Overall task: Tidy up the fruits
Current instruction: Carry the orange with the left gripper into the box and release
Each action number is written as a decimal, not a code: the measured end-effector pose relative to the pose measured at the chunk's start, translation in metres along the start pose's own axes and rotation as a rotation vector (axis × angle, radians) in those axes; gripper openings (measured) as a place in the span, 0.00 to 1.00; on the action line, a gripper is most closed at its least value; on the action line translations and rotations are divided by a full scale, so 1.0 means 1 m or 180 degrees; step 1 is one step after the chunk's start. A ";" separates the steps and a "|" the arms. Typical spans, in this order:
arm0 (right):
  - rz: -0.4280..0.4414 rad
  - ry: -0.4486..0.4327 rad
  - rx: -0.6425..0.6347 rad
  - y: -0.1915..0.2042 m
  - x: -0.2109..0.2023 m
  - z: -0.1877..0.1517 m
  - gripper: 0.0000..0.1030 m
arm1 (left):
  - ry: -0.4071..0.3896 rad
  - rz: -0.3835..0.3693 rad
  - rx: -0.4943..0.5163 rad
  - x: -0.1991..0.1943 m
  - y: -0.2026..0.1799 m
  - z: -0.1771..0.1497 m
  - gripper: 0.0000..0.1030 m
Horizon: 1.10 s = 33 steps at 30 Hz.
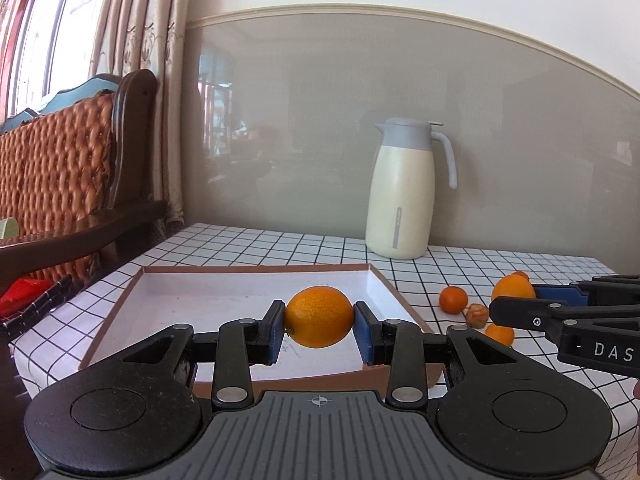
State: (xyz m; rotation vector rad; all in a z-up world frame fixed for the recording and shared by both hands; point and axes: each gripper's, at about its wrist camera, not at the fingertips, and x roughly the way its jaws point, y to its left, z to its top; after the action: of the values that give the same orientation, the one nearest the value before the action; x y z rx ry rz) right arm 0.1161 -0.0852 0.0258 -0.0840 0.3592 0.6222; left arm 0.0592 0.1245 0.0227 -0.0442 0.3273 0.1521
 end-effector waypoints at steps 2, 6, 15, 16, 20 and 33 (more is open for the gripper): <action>0.0036 -0.0003 -0.0037 0.007 0.004 0.001 0.22 | -0.0020 0.0054 -0.0008 -0.003 0.009 0.000 0.36; 0.0069 0.0005 -0.0069 0.015 0.015 0.007 0.22 | -0.0006 0.0190 -0.0025 -0.004 0.031 -0.001 0.36; 0.0030 0.0016 -0.0082 0.023 0.050 0.024 0.22 | -0.0034 0.0441 -0.0195 0.010 0.070 0.006 0.36; 0.0029 0.0020 -0.0066 0.022 0.055 0.026 0.22 | -0.0034 0.0470 -0.0210 0.013 0.074 0.006 0.36; 0.0022 0.0065 0.0035 0.017 0.078 0.030 0.22 | 0.0001 0.0601 -0.0286 0.026 0.090 0.007 0.36; 0.0008 0.0241 0.0159 0.007 0.133 0.036 0.22 | 0.0161 0.0772 -0.0355 0.070 0.124 0.008 0.36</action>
State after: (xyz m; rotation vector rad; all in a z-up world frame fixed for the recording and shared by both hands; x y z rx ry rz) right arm 0.2228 0.0013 0.0126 -0.0594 0.4478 0.6132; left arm 0.1078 0.2576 0.0050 -0.1191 0.3739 0.4100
